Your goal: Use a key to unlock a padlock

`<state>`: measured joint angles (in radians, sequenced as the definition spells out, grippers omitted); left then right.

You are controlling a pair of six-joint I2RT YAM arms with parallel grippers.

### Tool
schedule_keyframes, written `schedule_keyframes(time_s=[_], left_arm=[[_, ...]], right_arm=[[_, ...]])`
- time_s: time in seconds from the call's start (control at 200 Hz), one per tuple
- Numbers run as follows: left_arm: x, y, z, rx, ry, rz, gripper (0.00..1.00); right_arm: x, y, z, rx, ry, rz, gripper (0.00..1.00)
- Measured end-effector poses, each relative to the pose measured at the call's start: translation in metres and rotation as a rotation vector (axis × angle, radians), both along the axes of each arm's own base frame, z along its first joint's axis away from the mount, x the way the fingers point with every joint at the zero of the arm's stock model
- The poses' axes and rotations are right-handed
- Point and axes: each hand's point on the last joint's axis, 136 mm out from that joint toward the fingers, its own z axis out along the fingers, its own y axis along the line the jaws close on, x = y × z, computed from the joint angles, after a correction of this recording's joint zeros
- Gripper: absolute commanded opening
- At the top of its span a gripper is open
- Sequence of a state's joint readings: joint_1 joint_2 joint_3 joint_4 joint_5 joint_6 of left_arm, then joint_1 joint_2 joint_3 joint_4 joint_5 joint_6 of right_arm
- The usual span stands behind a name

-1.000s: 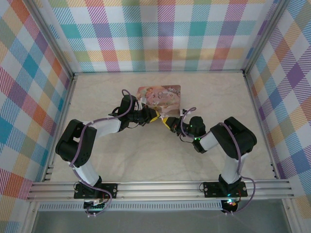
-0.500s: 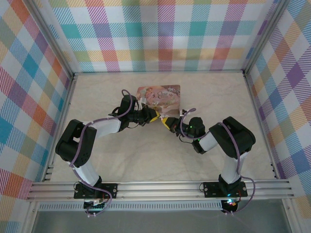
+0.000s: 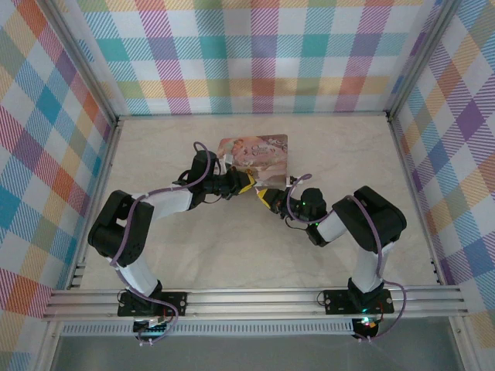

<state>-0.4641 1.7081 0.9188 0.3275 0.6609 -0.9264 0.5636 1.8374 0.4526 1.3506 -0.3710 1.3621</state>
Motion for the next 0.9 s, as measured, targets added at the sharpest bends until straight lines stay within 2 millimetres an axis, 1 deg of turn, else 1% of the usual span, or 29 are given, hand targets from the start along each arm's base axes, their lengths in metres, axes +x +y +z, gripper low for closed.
schedule_keyframes(time_s=[0.32, 0.445, 0.9], left_arm=[[-0.002, 0.001, -0.003, -0.002, 0.0, -0.002, 0.1], [-0.002, 0.0, -0.002, -0.003, 0.0, -0.003, 0.1], [0.0, 0.0, 0.001, -0.013, -0.019, -0.001, 0.1]], right_arm=[[0.002, 0.001, 0.003, 0.004, -0.008, -0.003, 0.0], [0.002, 0.001, 0.009, 0.012, -0.02, -0.003, 0.0], [0.004, 0.002, 0.012, 0.017, -0.028, -0.002, 0.0]])
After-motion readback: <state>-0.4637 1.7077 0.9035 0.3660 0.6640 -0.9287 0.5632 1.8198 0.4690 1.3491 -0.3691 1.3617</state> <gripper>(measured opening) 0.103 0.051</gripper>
